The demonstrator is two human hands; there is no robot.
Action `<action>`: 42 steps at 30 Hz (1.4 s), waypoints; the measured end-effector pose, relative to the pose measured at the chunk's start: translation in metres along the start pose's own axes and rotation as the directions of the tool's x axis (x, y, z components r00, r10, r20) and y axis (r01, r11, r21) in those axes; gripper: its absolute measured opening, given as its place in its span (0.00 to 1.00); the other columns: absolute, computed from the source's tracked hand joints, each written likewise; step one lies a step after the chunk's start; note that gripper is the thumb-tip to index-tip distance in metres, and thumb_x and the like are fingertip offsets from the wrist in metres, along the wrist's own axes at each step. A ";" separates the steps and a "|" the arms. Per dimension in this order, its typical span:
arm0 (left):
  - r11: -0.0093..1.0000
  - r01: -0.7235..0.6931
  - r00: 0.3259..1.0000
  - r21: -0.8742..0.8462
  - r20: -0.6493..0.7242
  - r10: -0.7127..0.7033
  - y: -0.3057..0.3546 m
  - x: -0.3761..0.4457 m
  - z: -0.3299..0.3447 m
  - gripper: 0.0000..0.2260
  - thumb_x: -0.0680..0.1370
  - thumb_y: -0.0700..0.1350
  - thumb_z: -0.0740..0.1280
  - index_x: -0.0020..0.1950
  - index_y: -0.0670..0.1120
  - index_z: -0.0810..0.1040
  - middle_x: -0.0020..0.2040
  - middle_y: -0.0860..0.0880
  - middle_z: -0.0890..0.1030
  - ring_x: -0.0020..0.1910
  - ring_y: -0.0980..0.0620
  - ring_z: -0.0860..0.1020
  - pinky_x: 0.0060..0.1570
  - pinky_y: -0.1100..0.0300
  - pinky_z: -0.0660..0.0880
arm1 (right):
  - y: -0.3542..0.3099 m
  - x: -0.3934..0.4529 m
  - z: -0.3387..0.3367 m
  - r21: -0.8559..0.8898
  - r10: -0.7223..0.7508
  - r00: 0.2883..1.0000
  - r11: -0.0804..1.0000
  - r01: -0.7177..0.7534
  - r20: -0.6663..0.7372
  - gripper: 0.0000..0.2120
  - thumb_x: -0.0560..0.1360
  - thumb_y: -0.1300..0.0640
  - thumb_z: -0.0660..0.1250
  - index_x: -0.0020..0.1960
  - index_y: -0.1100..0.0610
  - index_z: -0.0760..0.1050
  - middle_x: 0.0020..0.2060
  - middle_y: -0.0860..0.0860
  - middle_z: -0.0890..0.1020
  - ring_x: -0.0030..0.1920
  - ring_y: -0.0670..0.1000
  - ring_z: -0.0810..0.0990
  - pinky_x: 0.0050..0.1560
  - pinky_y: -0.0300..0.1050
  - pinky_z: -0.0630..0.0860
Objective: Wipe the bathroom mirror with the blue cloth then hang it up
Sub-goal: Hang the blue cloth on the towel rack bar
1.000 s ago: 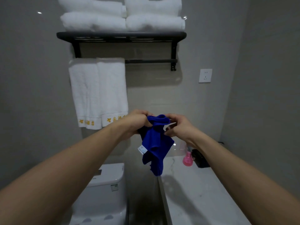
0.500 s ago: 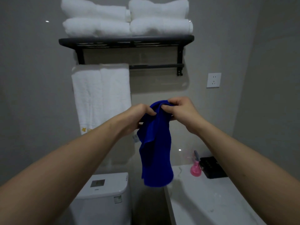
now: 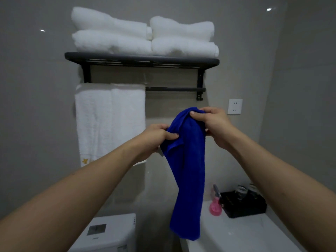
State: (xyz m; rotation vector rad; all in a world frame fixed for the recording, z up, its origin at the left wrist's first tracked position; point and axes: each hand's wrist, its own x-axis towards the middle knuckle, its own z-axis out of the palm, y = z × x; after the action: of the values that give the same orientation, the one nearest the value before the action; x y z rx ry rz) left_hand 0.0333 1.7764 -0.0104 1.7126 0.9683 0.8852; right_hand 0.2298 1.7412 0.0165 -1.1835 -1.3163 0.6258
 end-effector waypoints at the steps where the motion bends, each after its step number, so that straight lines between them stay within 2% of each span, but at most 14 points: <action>1: 1.000 -0.001 1.000 -0.027 0.000 0.001 -0.001 0.001 -0.003 0.09 0.79 0.43 0.70 0.58 0.48 0.83 0.49 0.49 0.87 0.50 0.47 0.84 0.46 0.52 0.82 | 0.000 0.001 -0.001 -0.011 0.011 1.000 1.000 -0.012 -0.010 0.05 0.79 0.55 0.72 0.52 0.55 0.83 0.44 0.52 0.87 0.47 0.53 0.86 0.40 0.45 0.79; 6: 0.995 -0.047 0.998 -0.084 -0.036 0.044 -0.002 0.008 -0.012 0.11 0.84 0.50 0.62 0.57 0.47 0.83 0.49 0.45 0.86 0.47 0.47 0.83 0.46 0.53 0.79 | -0.003 0.005 0.001 -0.137 -0.007 1.000 0.990 0.008 0.013 0.05 0.81 0.61 0.69 0.52 0.52 0.81 0.48 0.54 0.84 0.47 0.54 0.85 0.32 0.42 0.82; 12: 0.978 -0.041 0.995 -0.205 -0.095 0.021 0.004 0.019 -0.037 0.17 0.85 0.58 0.56 0.60 0.52 0.81 0.52 0.46 0.84 0.52 0.44 0.82 0.53 0.46 0.77 | -0.011 0.019 0.010 -0.108 0.033 0.999 0.994 -0.030 0.027 0.04 0.82 0.61 0.67 0.53 0.57 0.81 0.49 0.55 0.84 0.51 0.55 0.84 0.37 0.45 0.82; 14: 0.986 -0.051 0.995 -0.161 -0.092 0.036 0.009 0.022 -0.045 0.18 0.83 0.61 0.58 0.58 0.52 0.82 0.52 0.48 0.85 0.53 0.46 0.81 0.58 0.44 0.77 | -0.011 0.025 0.016 -0.102 0.028 0.999 0.994 -0.025 0.024 0.04 0.82 0.59 0.67 0.54 0.58 0.81 0.48 0.55 0.84 0.50 0.55 0.85 0.36 0.43 0.81; 16: 0.995 -0.056 0.998 -0.081 0.014 0.057 0.012 0.024 -0.049 0.23 0.75 0.67 0.67 0.62 0.53 0.79 0.58 0.49 0.83 0.58 0.47 0.80 0.54 0.46 0.81 | -0.011 0.029 0.025 -0.136 0.000 0.999 0.991 0.006 0.049 0.05 0.81 0.58 0.69 0.54 0.57 0.82 0.45 0.54 0.86 0.46 0.53 0.86 0.35 0.40 0.80; 19: 0.989 -0.114 0.986 0.099 0.137 0.100 0.009 0.029 -0.042 0.27 0.69 0.56 0.79 0.65 0.53 0.76 0.59 0.50 0.82 0.57 0.49 0.82 0.47 0.52 0.83 | -0.011 0.034 0.040 -0.236 -0.072 0.993 0.967 0.092 0.089 0.03 0.80 0.57 0.70 0.50 0.55 0.82 0.38 0.49 0.87 0.39 0.47 0.87 0.33 0.35 0.79; 22: 0.971 -0.163 0.986 0.176 0.060 0.155 0.006 0.038 -0.036 0.14 0.75 0.42 0.75 0.59 0.49 0.78 0.52 0.48 0.84 0.50 0.50 0.84 0.50 0.49 0.83 | -0.012 0.040 0.045 -0.295 -0.122 0.991 0.946 0.132 0.053 0.03 0.79 0.56 0.72 0.47 0.55 0.83 0.36 0.48 0.86 0.38 0.45 0.86 0.33 0.34 0.79; 24: 0.975 -0.188 0.981 0.120 0.081 0.179 0.005 0.042 -0.038 0.10 0.77 0.47 0.74 0.57 0.50 0.79 0.51 0.49 0.85 0.50 0.51 0.84 0.51 0.52 0.82 | -0.012 0.044 0.042 -0.274 -0.134 0.990 0.952 0.140 0.038 0.05 0.78 0.56 0.73 0.45 0.57 0.82 0.36 0.49 0.85 0.38 0.45 0.85 0.36 0.36 0.80; 27: 0.971 -0.231 0.963 0.063 0.160 0.219 0.005 0.045 -0.037 0.21 0.72 0.58 0.76 0.60 0.54 0.78 0.53 0.54 0.84 0.51 0.54 0.83 0.47 0.59 0.82 | -0.011 0.048 0.037 -0.212 -0.133 0.990 0.967 0.139 0.046 0.06 0.78 0.56 0.73 0.45 0.57 0.80 0.34 0.47 0.85 0.37 0.44 0.85 0.35 0.36 0.79; 29: 0.949 -0.278 0.959 0.145 0.090 0.268 0.003 0.051 -0.032 0.17 0.72 0.53 0.77 0.58 0.55 0.78 0.51 0.54 0.84 0.49 0.55 0.83 0.44 0.60 0.82 | -0.009 0.051 0.037 -0.248 -0.130 0.991 0.959 0.135 0.037 0.07 0.78 0.55 0.74 0.46 0.58 0.80 0.34 0.46 0.86 0.37 0.44 0.86 0.33 0.35 0.79; 32: 0.936 -0.275 0.952 0.221 -0.074 0.297 0.003 0.064 -0.028 0.04 0.79 0.44 0.70 0.53 0.52 0.79 0.49 0.51 0.84 0.48 0.53 0.83 0.50 0.54 0.83 | -0.003 0.060 0.036 -0.300 -0.121 0.992 0.946 0.124 0.028 0.09 0.78 0.53 0.75 0.47 0.58 0.80 0.34 0.48 0.86 0.37 0.45 0.86 0.31 0.35 0.79; 34: 0.940 -0.263 0.948 0.215 -0.125 0.294 0.005 0.069 -0.029 0.05 0.81 0.43 0.66 0.51 0.52 0.80 0.48 0.51 0.84 0.48 0.52 0.83 0.51 0.52 0.82 | -0.001 0.065 0.031 -0.322 -0.125 0.991 0.937 0.137 0.055 0.09 0.78 0.53 0.74 0.45 0.58 0.79 0.35 0.49 0.85 0.38 0.47 0.86 0.33 0.36 0.79; 38: 0.936 -0.248 0.933 0.249 -0.199 0.300 0.012 0.081 -0.035 0.05 0.82 0.43 0.65 0.51 0.53 0.77 0.48 0.50 0.83 0.48 0.50 0.82 0.44 0.56 0.81 | 0.005 0.078 0.019 -0.291 -0.100 0.977 0.944 0.154 0.190 0.09 0.79 0.53 0.72 0.43 0.56 0.78 0.39 0.50 0.85 0.45 0.49 0.84 0.49 0.46 0.82; 42: 0.868 -0.269 0.909 0.417 -0.188 0.372 0.020 0.089 -0.043 0.06 0.82 0.45 0.64 0.50 0.56 0.77 0.49 0.52 0.81 0.48 0.52 0.80 0.44 0.57 0.79 | 0.009 0.088 0.011 -0.326 -0.066 0.977 0.936 0.130 0.203 0.13 0.76 0.47 0.75 0.45 0.55 0.77 0.41 0.51 0.85 0.42 0.50 0.85 0.42 0.43 0.80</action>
State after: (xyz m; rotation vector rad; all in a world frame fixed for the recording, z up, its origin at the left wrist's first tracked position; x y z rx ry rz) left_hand 0.0380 1.8676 0.0326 2.1771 1.1013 1.2300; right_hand 0.2409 1.8263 0.0410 -1.3482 -1.6839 0.4573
